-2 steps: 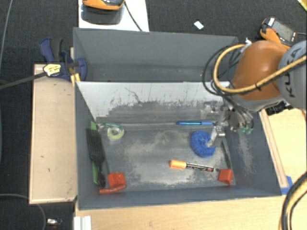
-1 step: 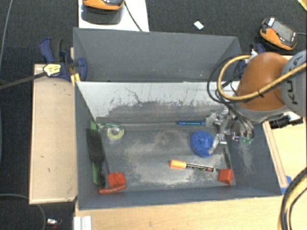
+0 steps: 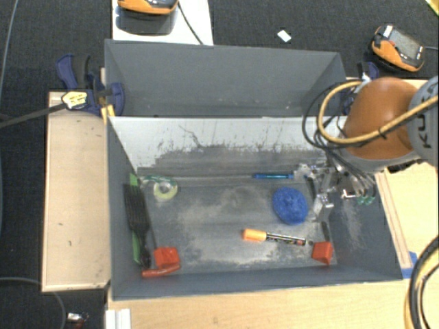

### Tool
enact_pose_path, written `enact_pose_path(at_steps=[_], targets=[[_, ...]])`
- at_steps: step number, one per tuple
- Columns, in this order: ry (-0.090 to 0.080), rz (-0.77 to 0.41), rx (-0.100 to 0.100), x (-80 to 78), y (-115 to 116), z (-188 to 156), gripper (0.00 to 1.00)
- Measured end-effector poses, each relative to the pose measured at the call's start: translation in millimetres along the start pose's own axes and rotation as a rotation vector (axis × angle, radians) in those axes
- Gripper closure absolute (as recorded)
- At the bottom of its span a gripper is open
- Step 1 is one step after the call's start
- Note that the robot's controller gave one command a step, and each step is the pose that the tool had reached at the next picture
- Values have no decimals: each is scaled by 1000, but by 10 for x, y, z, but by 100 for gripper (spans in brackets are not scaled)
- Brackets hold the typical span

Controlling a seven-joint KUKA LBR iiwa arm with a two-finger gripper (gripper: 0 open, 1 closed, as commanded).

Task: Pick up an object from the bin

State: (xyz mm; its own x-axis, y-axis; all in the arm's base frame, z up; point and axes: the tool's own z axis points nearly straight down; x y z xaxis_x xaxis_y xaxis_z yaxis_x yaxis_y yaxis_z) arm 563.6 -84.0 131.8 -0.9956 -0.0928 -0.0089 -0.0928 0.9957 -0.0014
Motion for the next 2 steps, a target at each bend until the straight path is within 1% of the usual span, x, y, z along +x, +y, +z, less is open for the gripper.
enact_pose_path(at_steps=[1, 2], targets=[[-4, 50, 0, 11, -20, 327, 0], [-19, -254, 5, -160, -105, 537, 100]])
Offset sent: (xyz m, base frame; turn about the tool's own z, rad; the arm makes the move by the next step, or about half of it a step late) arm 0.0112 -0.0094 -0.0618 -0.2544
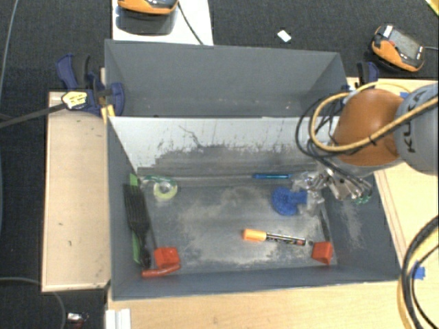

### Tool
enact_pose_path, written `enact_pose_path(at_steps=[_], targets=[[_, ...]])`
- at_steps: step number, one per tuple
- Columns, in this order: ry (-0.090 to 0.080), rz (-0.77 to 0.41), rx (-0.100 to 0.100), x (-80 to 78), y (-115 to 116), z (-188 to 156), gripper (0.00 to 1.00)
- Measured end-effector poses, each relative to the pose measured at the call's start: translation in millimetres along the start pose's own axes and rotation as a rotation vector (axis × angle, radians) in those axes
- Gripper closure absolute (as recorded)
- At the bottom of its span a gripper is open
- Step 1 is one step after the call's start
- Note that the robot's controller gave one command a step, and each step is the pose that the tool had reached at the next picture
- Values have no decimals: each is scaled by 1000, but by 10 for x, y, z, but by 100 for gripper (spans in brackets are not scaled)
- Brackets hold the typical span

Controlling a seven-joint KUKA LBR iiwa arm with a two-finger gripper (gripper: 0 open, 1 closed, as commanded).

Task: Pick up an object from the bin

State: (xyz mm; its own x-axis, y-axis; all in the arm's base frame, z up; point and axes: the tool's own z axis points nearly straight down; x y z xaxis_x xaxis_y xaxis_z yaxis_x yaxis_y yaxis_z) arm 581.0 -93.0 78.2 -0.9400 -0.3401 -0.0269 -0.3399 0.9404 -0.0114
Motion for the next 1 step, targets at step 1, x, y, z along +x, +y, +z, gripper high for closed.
enact_pose_path(at_steps=[1], targets=[[0, 1, 0, 1, 1, -2, 100]])
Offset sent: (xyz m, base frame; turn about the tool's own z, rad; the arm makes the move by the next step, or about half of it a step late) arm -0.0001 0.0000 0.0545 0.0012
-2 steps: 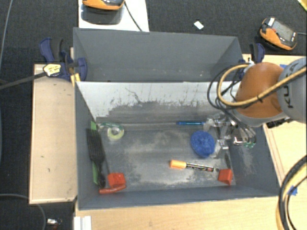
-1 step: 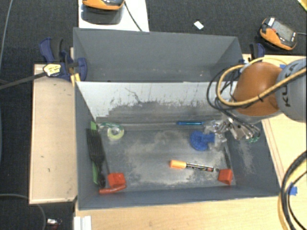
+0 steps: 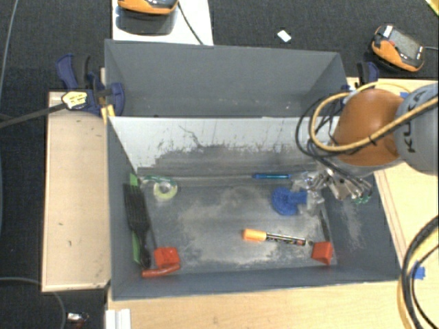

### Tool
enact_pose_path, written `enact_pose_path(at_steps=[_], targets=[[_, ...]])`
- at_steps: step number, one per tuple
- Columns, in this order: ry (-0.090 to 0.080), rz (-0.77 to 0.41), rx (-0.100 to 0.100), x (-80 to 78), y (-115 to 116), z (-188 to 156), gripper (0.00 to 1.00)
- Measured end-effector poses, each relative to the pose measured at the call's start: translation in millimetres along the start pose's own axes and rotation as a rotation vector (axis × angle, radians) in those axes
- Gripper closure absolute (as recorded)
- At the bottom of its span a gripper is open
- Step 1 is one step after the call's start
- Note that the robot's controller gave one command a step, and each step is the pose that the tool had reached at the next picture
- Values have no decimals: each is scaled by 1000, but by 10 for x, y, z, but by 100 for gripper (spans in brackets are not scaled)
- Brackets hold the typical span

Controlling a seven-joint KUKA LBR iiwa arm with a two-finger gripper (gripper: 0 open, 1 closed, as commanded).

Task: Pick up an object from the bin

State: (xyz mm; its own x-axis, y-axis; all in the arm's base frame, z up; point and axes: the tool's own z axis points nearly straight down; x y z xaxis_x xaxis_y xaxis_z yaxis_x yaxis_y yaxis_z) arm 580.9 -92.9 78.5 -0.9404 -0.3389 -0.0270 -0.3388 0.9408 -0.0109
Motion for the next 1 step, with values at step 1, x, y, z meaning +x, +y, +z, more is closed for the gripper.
enact_pose_path(at_steps=[1], targets=[[4, 0, -2, 14, 10, -129, 100]])
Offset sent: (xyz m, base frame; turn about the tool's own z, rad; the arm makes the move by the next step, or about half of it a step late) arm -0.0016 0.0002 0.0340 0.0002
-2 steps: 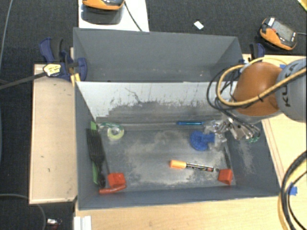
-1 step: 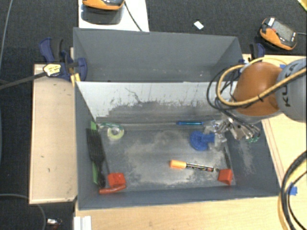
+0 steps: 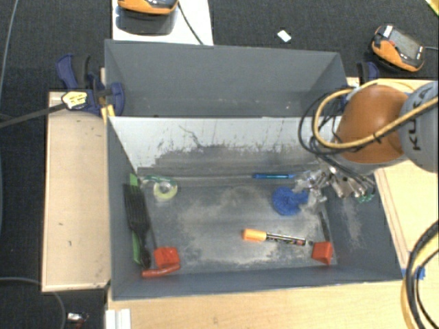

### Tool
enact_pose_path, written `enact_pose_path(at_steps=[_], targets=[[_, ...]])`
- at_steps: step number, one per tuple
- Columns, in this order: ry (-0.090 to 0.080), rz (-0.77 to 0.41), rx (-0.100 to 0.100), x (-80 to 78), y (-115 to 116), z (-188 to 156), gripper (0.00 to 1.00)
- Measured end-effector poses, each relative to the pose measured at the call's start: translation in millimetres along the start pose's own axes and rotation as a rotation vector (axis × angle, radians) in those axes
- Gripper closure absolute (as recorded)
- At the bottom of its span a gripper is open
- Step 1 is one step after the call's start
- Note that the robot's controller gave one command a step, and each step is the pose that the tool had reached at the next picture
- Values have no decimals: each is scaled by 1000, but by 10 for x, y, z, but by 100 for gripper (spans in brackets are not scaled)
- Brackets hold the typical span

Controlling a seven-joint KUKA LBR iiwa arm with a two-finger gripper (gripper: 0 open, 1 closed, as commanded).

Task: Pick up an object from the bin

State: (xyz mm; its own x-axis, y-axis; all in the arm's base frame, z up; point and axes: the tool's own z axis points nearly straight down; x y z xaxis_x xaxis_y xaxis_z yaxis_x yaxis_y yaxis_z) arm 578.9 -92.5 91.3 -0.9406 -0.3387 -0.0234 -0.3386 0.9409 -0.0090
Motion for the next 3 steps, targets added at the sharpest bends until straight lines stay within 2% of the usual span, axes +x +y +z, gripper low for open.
enact_pose_path(at_steps=[1, 3], targets=[[-8, 2, 4, -24, -11, -226, 100], [-10, 4, 4, -32, -9, -469, 100]])
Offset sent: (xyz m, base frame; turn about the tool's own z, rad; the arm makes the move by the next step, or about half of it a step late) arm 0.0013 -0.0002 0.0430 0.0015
